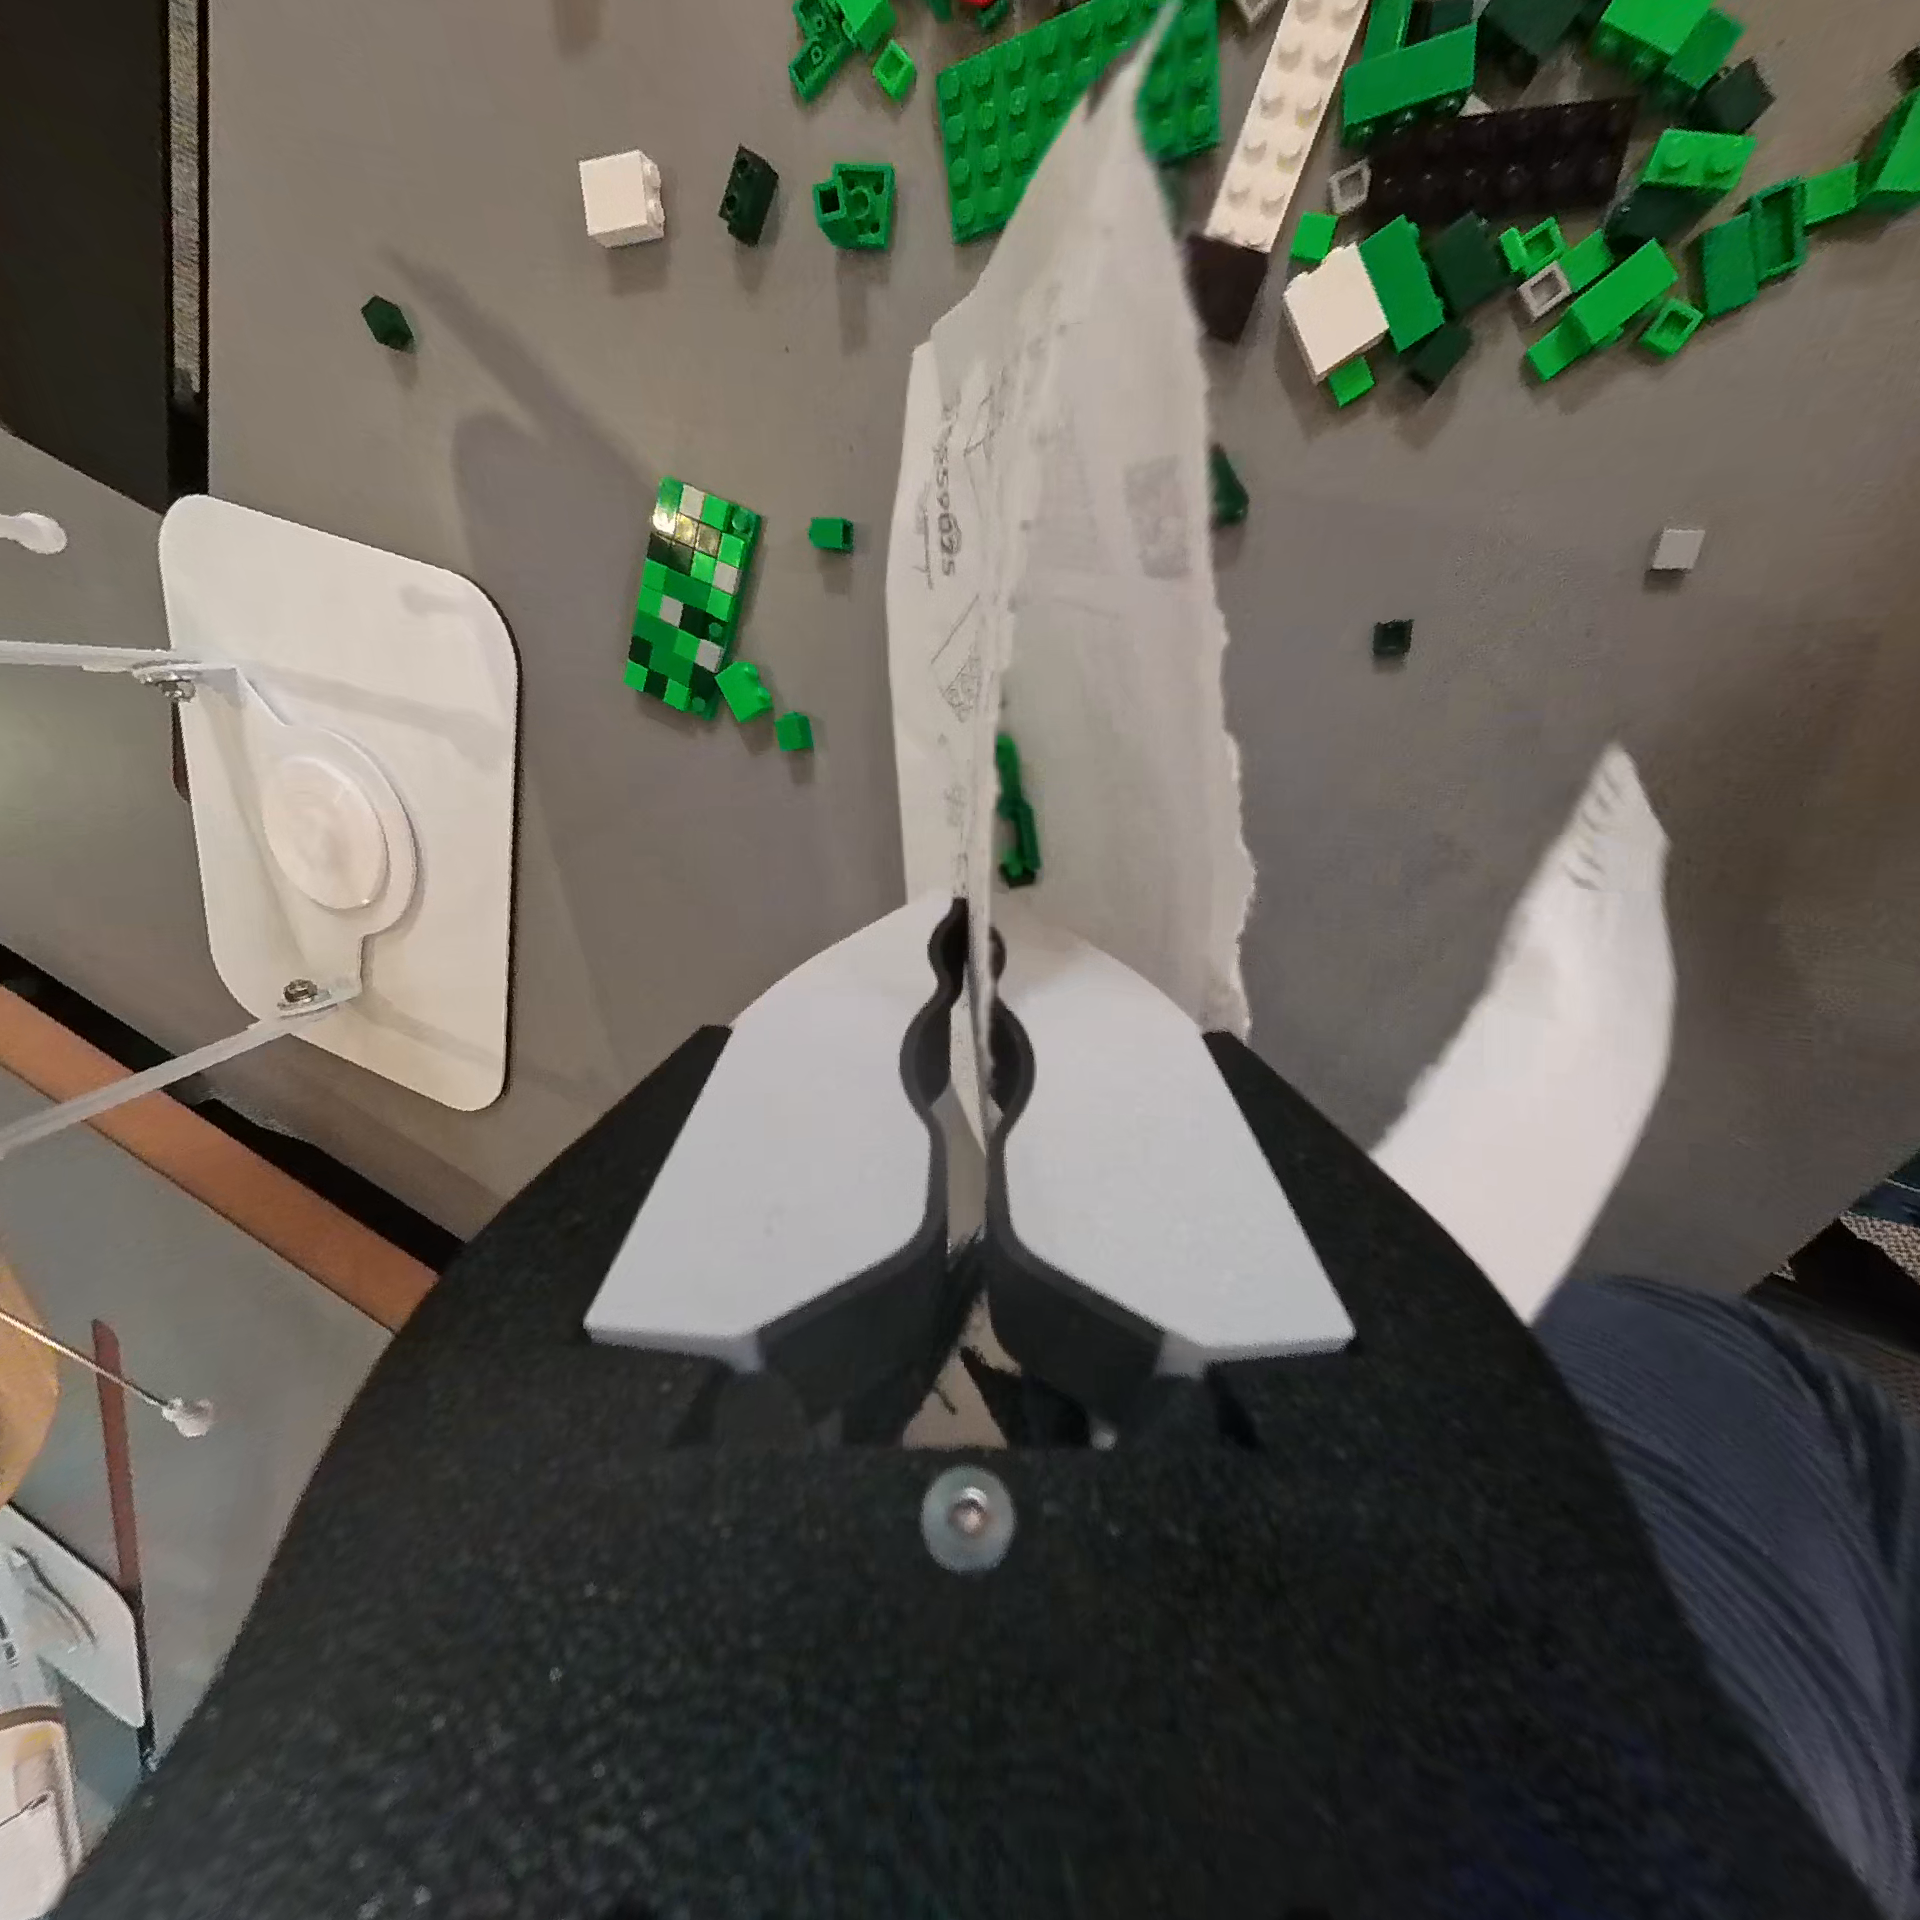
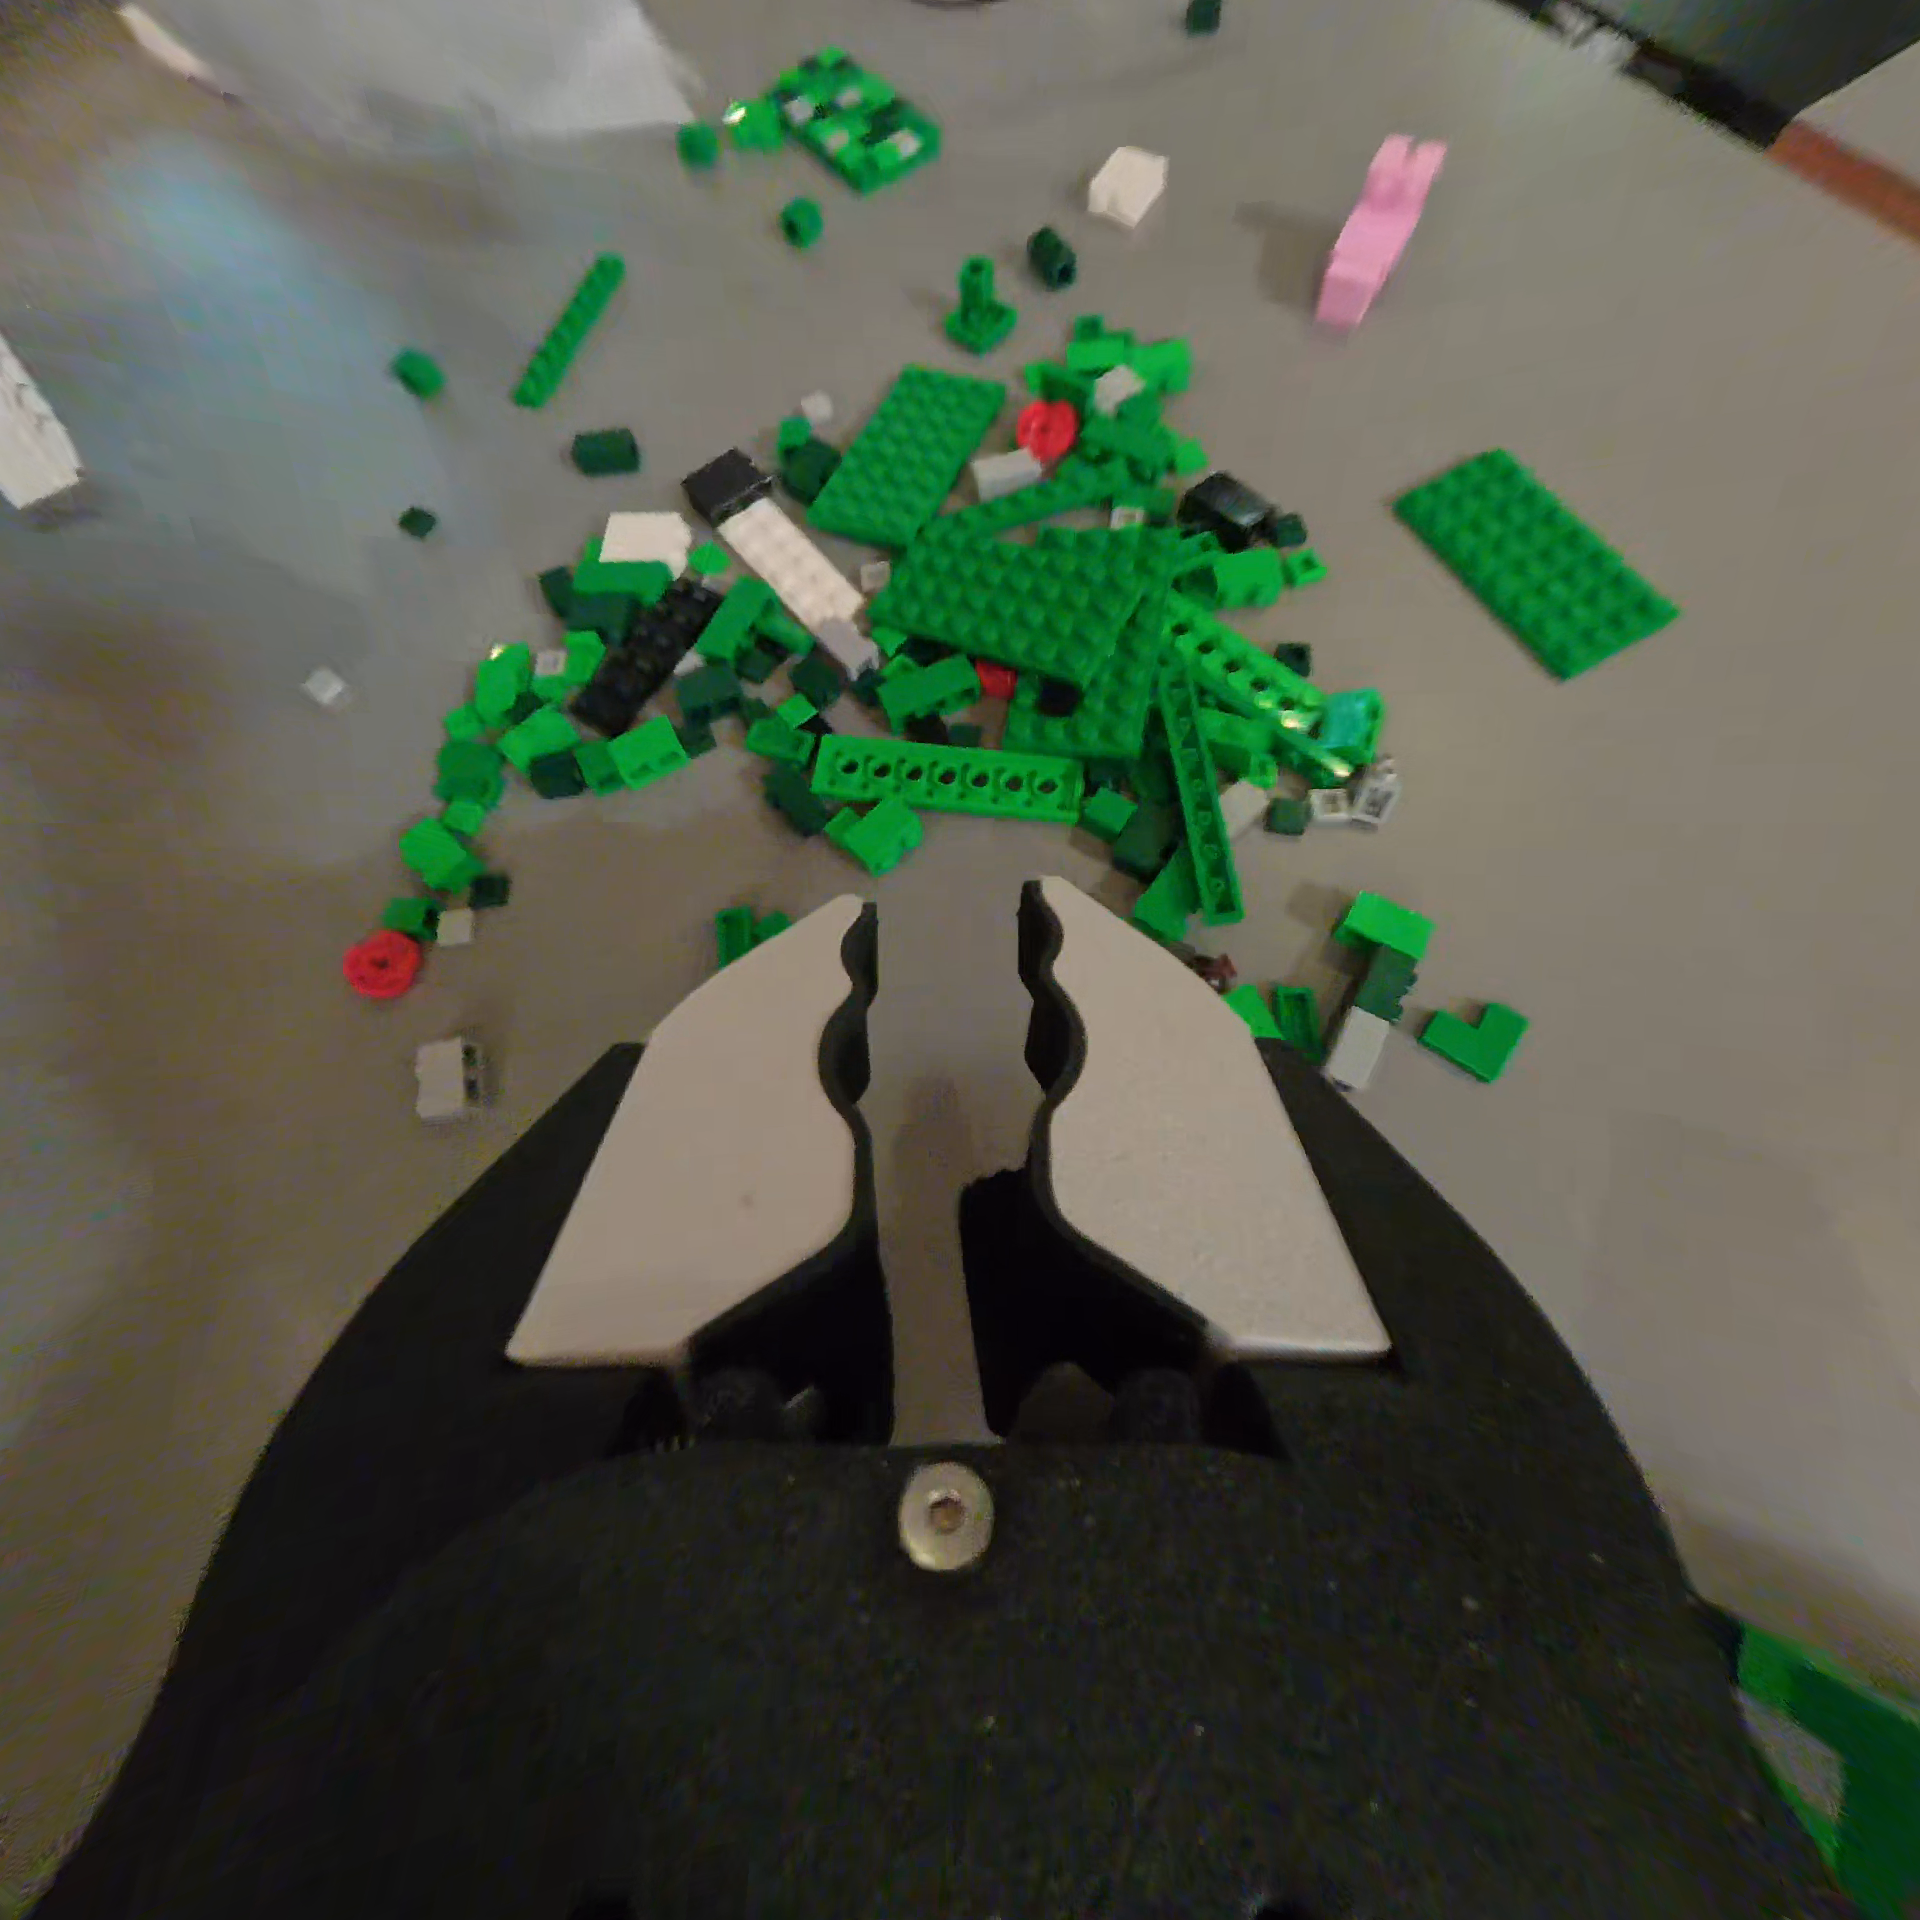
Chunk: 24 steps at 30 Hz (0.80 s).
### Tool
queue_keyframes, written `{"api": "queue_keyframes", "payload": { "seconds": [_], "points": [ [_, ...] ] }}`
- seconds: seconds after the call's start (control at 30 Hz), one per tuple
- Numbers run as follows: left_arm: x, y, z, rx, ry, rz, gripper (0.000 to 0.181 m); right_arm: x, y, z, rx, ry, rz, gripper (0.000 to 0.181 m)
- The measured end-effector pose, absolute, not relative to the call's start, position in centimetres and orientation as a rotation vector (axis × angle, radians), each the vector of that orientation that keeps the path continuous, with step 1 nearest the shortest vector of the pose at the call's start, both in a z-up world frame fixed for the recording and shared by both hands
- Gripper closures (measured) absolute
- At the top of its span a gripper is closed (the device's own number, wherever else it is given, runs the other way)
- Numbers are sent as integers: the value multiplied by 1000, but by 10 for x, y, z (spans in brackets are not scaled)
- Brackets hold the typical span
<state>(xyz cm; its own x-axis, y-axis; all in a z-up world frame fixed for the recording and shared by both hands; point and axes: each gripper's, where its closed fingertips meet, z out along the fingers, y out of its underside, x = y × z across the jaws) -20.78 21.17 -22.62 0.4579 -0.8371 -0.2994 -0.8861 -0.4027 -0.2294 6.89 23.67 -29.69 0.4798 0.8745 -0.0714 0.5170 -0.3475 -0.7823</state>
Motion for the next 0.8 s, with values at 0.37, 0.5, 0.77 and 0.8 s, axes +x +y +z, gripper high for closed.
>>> {"api": "queue_keyframes", "payload": {
  "seconds": [0.37,0.5,0.77,0.8],
  "points": [
    [-232,215,-218,-2354,1364,208,181,-11,206,-294,-1841,-1505,806,158],
    [-234,215,-217,-2357,1344,202,181,-49,193,-299,-1785,-1675,807,159],
    [-235,213,-216,-2365,1327,183,181,-105,172,-315,-1693,-1912,794,164],
    [-234,213,-216,-2366,1331,182,181,-110,171,-319,-1678,-1946,771,166]
  ]
}}
